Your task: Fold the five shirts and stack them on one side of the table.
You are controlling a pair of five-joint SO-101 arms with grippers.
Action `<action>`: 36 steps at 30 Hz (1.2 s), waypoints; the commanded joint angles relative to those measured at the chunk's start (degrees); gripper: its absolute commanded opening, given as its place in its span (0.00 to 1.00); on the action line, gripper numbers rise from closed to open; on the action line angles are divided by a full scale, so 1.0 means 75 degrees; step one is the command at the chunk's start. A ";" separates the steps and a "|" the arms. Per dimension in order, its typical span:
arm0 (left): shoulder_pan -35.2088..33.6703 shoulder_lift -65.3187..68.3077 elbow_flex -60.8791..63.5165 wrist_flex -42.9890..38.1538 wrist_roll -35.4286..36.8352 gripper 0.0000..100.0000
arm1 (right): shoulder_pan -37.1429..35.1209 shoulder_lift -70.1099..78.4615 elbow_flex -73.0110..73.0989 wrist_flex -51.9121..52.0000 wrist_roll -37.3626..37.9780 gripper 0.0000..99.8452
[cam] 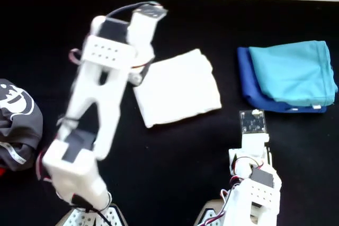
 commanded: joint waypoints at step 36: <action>-0.2409 -0.4472 1.1997 -0.8381 -0.0633 0.01 | -0.0533 -0.0006 -0.5691 0.4495 -0.0047 0.01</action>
